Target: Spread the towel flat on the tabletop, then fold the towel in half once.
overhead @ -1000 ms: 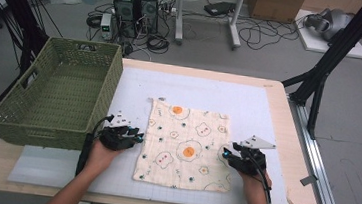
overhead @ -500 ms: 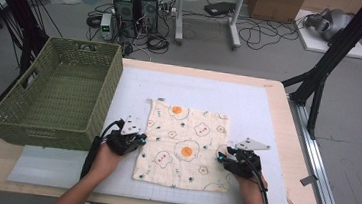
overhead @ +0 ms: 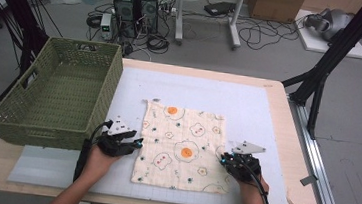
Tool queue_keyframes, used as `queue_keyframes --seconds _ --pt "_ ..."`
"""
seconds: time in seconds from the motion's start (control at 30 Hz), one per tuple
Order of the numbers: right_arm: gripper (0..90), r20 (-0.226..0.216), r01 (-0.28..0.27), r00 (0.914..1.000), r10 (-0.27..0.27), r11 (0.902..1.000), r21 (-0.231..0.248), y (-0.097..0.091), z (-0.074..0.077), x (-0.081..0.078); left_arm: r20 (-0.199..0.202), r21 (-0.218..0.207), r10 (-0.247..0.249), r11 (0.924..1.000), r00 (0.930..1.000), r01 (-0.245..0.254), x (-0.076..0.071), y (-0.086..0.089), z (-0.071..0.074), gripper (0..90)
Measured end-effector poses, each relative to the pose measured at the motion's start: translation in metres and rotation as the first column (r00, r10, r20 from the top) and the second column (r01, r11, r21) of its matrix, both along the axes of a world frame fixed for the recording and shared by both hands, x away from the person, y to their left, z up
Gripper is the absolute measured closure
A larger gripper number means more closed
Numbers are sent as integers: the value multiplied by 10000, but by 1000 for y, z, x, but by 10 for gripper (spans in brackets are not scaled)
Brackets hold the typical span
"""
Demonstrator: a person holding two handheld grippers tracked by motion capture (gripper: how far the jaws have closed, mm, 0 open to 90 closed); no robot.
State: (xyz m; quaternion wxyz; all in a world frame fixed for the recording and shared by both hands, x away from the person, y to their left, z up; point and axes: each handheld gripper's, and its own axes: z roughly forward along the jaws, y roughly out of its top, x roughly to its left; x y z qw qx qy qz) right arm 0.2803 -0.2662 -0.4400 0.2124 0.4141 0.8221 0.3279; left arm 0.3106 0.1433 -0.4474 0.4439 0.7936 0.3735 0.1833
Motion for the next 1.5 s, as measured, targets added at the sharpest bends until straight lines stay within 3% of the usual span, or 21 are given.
queue_keyframes --seconds 0.03,0.07,0.13,0.23,0.3,0.37,0.5,0.63,0.73,0.8,0.87,0.97,1.03,1.13,1.27,1.4,1.5 --pt "587 126 21 9999 -22 9999 119 -3 1 0 52 -186 -21 9998 10000 22 0 1 1 480" --pt "540 303 111 9995 -119 9996 252 -5 2 -1 59 -679 -128 9976 9999 132 1 3 2 462" --pt "431 773 280 9965 -323 9980 562 -11 5 -2 98 -1517 -333 9878 9994 344 1 6 7 422" --pt "313 1422 347 9886 -491 9942 1022 -19 13 -4 693 -1872 -215 9817 9974 342 -1 9 13 330" --pt "275 1719 246 9841 -452 9925 1200 -21 17 -7 706 -2461 -273 9683 9971 439 -1 11 16 232" --pt "195 1932 99 9806 -321 9934 1145 -22 22 -8 811 -2771 -507 9582 9954 714 -2 10 20 180" --pt "117 2249 -295 9744 38 9933 1113 -22 26 -9 1100 -2967 -713 9496 9914 1012 -6 7 28 182" --pt "115 2301 -530 9729 242 9914 1197 -23 26 -8 1559 -2988 -778 9465 9847 1221 -9 9 33 187" --pt "115 2236 -484 9746 133 9872 1521 -26 27 -9 1933 -3092 -872 9399 9773 1450 -8 11 32 186" --pt "114 2278 -465 9737 91 9861 1593 -27 27 -8 2135 -2973 -837 9435 9733 1463 -7 13 32 186" --pt "115 2275 -370 9738 -18 9854 1663 -29 27 -8 2118 -2826 -686 9506 9749 1282 -6 14 31 187" --pt "114 2242 -197 9743 -202 9845 1741 -30 27 -8 1617 -2767 -329 9578 9863 773 -5 16 30 187" --pt "115 2271 -133 9735 -277 9841 1771 -31 27 -9 1545 -2645 -297 9618 9875 703 -5 17 29 188" --pt "115 2247 -43 9737 -372 9834 1816 -33 27 -8 1343 -3133 -358 9465 9903 767 -5 18 29 185" --pt "115 2179 29 9751 -401 9857 1683 -33 27 -8 1339 -3310 -262 9411 9907 696 -5 19 29 185" --pt "114 2155 82 9755 -444 9861 1660 -34 25 -5 1176 -3112 -208 9486 9928 567 -3 20 27 184" --pt "114 2149 115 9754 -484 9854 1698 -34 25 -5 1175 -3133 -104 9485 9930 470 -3 21 27 185"
